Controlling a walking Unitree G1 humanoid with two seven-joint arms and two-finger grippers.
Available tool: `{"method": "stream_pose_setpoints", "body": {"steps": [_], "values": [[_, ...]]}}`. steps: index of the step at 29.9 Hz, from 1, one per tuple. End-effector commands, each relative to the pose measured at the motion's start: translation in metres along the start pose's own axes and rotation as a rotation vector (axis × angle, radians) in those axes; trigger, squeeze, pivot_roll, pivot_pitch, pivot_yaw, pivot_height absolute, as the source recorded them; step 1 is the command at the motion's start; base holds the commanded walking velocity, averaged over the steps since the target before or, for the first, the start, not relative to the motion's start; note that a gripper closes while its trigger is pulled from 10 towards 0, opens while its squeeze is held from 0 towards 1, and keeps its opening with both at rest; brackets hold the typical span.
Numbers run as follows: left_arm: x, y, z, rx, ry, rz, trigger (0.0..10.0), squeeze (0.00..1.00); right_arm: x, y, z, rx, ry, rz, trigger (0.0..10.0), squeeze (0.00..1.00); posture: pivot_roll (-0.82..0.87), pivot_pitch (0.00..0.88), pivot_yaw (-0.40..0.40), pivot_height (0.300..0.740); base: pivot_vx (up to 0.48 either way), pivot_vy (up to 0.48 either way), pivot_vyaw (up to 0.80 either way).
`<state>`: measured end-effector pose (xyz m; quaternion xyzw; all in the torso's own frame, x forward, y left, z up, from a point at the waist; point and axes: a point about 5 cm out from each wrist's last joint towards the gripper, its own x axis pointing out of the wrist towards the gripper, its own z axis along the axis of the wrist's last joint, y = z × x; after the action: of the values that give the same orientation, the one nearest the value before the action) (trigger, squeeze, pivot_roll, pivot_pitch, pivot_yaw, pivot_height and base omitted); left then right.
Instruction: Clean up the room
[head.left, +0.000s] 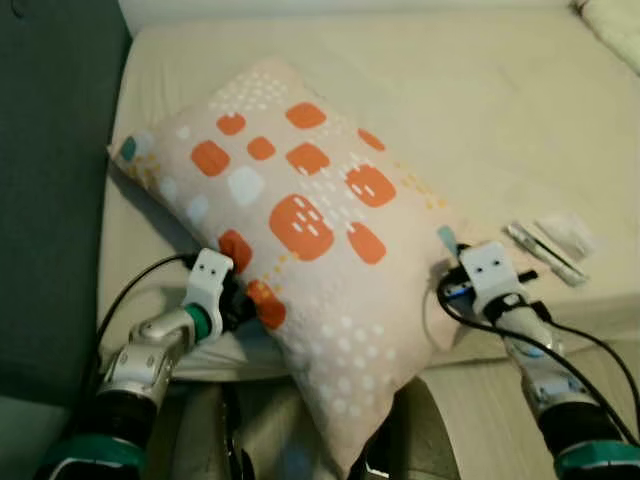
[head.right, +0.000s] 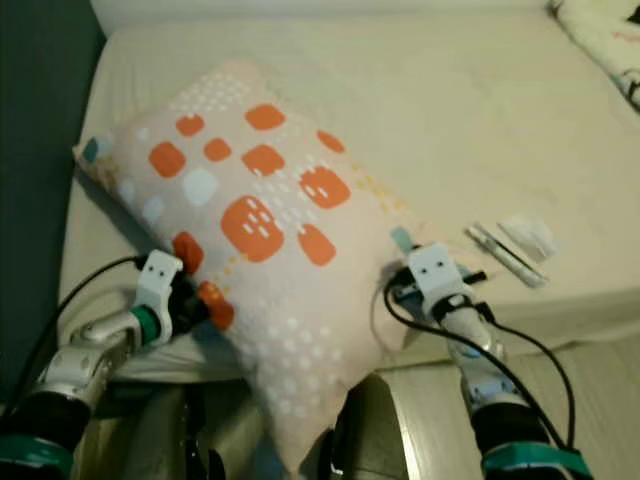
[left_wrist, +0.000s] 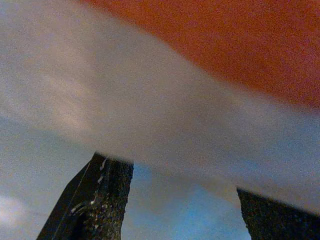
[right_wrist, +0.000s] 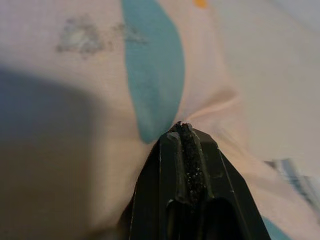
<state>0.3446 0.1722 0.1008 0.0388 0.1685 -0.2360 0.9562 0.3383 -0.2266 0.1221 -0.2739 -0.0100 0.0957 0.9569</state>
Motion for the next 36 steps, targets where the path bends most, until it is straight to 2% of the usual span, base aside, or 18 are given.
{"method": "stream_pose_setpoints", "body": {"steps": [1,2,4,5,7,10,13,14,15,18,20,22,25,28,30,34,35,36], "values": [[0.001,0.016,0.01,0.03,-0.006,0.053,10.0,0.0,-0.012,0.043,-0.011,0.106,0.03,0.288,10.0,0.0,0.02,0.285,0.053,0.57,0.0,0.0,0.0],[0.001,0.016,0.01,0.03,-0.006,0.053,10.0,0.0,-0.012,0.043,-0.011,0.106,0.03,0.288,10.0,0.0,0.02,0.285,0.053,0.57,0.0,0.0,0.0],[0.002,0.023,0.022,-0.006,-0.029,0.027,10.0,0.0,-0.018,0.068,0.007,0.248,-0.053,0.46,10.0,0.0,0.02,0.287,0.056,0.57,0.0,0.0,0.0],[0.002,0.023,0.022,-0.006,-0.029,0.027,10.0,0.0,-0.018,0.068,0.007,0.248,-0.053,0.46,10.0,0.0,0.02,0.287,0.056,0.57,0.0,0.0,0.0],[0.002,0.029,0.037,-0.019,-0.068,-0.014,10.0,0.0,-0.014,0.093,0.038,0.389,-0.144,0.547,10.0,0.0,0.01,0.288,0.053,0.57,0.0,0.0,0.0],[0.002,0.037,0.064,-0.017,-0.147,-0.018,10.0,0.0,-0.008,0.119,0.077,0.517,-0.243,0.619,10.0,0.0,0.02,0.285,0.051,0.57,0.0,0.0,0.0],[0.001,0.039,0.074,-0.012,-0.173,-0.013,10.0,0.0,-0.007,0.126,0.089,0.543,-0.273,0.641,10.0,0.0,0.02,0.28,0.048,0.57,0.0,0.0,0.0],[-0.002,0.046,0.099,0.011,-0.246,0.004,10.0,0.0,-0.004,0.14,0.113,0.601,-0.331,0.661,10.0,0.0,0.02,0.28,0.048,0.57,0.0,0.0,0.0],[-0.005,0.05,0.112,0.027,-0.285,0.013,10.0,0.0,-0.002,0.144,0.123,0.626,-0.354,0.661,10.0,0.0,0.03,0.276,0.046,0.57,0.0,0.0,0.0],[-0.008,0.053,0.121,0.045,-0.314,0.026,10.0,0.0,-0.001,0.146,0.13,0.641,-0.368,0.663,10.0,0.0,0.04,0.273,0.045,0.57,0.0,0.0,0.0],[-0.013,0.06,0.13,0.093,-0.322,0.059,10.0,0.0,-0.002,0.146,0.133,0.637,-0.372,0.663,10.0,0.0,0.05,0.266,0.041,0.57,0.0,0.0,0.0],[-0.014,0.063,0.126,0.126,-0.288,0.074,10.0,0.0,-0.003,0.145,0.13,0.626,-0.36,0.662,10.0,0.0,0.05,0.263,0.042,0.57,0.0,0.0,0.0],[-0.015,0.068,0.075,0.203,-0.057,0.057,10.0,0.0,-0.008,0.134,0.101,0.501,-0.281,0.629,10.0,0.0,0.05,0.261,0.044,0.57,0.0,0.0,0.0],[-0.02,0.065,0.028,0.185,0.048,0.017,10.0,0.0,-0.012,0.109,0.069,0.459,-0.184,0.531,10.0,0.0,0.05,0.263,0.039,0.57,0.0,0.0,0.0],[-0.023,0.062,0.012,0.169,0.071,0.005,10.0,0.0,-0.013,0.095,0.057,0.443,-0.15,0.477,10.0,0.0,0.05,0.263,0.035,0.57,0.0,0.0,0.0],[-0.026,0.063,0.0,0.146,0.086,0.03,10.0,0.0,-0.013,0.08,0.049,0.445,-0.123,0.416,10.0,0.0,0.05,0.261,0.031,0.57,0.0,0.0,0.0],[-0.03,0.069,-0.006,0.132,0.059,0.142,10.0,0.0,-0.015,0.068,0.045,0.464,-0.115,0.393,10.0,0.0,0.06,0.257,0.031,0.57,0.0,0.0,0.0],[-0.033,0.074,-0.005,0.141,0.038,0.225,10.0,0.0,-0.017,0.065,0.044,0.474,-0.116,0.414,10.0,0.0,0.06,0.255,0.031,0.57,0.0,0.0,0.0]]}}
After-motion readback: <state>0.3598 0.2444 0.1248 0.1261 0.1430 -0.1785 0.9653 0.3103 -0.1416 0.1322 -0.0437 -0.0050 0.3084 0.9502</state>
